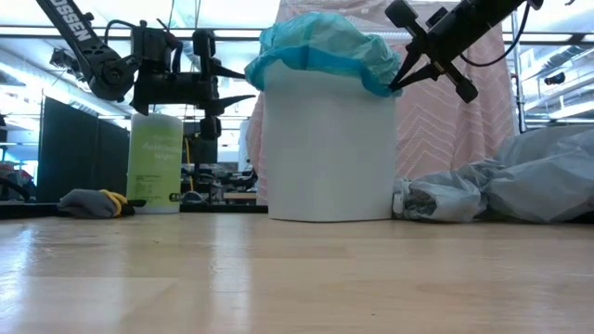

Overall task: Place trash/remove bag and relplace
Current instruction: Close the trash bag

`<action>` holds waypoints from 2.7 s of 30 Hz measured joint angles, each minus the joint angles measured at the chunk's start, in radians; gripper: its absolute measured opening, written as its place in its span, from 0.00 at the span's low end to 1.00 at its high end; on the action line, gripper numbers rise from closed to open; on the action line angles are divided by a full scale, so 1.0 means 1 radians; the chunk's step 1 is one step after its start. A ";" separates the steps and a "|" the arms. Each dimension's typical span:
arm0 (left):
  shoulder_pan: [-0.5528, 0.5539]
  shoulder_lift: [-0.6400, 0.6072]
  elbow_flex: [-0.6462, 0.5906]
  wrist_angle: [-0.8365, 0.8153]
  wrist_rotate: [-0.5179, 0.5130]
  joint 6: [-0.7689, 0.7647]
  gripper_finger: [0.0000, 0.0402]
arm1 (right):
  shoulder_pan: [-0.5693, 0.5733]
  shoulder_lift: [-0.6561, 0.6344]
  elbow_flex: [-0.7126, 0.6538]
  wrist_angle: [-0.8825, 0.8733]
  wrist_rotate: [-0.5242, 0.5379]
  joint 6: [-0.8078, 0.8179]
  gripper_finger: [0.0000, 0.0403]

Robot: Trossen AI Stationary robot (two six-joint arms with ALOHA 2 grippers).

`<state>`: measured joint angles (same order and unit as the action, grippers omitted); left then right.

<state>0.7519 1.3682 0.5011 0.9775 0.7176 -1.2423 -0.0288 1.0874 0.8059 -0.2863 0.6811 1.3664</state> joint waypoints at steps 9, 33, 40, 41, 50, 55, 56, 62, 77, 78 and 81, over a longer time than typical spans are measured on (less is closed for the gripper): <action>-0.031 0.000 0.000 0.035 0.002 -0.024 0.37 | 0.000 0.000 0.000 0.000 0.004 -0.001 0.00; 0.018 0.000 0.000 0.029 0.054 -0.006 0.37 | -0.001 0.000 0.000 0.024 0.007 -0.001 0.00; 0.023 0.000 0.000 -0.038 0.065 0.035 0.37 | -0.001 0.000 0.000 0.024 0.007 -0.001 0.00; 0.022 0.000 0.000 -0.039 0.064 0.035 0.37 | -0.001 0.000 0.000 0.024 0.007 -0.001 0.00; -0.002 0.000 0.000 -0.023 0.054 0.034 0.37 | -0.005 0.000 0.000 0.023 0.008 -0.010 0.00; -0.028 0.000 0.000 -0.018 0.035 0.034 0.37 | -0.013 0.000 0.000 0.023 0.010 -0.010 0.00; -0.031 0.000 0.000 -0.012 0.032 0.034 0.37 | -0.013 0.000 0.000 0.023 0.010 -0.010 0.00; -0.035 0.000 0.000 0.002 0.020 0.037 0.35 | -0.013 0.000 0.000 0.023 0.006 -0.010 0.00; -0.047 0.032 0.000 0.019 0.013 0.052 0.01 | -0.013 0.000 0.000 0.049 0.004 -0.020 0.00; -0.047 0.032 0.000 0.029 0.023 0.035 0.01 | -0.013 0.000 0.000 0.056 0.004 -0.028 0.00; -0.045 0.031 0.000 0.062 0.069 -0.023 0.01 | -0.013 0.000 0.000 0.068 0.005 -0.038 0.00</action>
<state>0.7067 1.3994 0.5007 1.0392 0.7861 -1.2649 -0.0422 1.0874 0.8059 -0.2179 0.6857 1.3281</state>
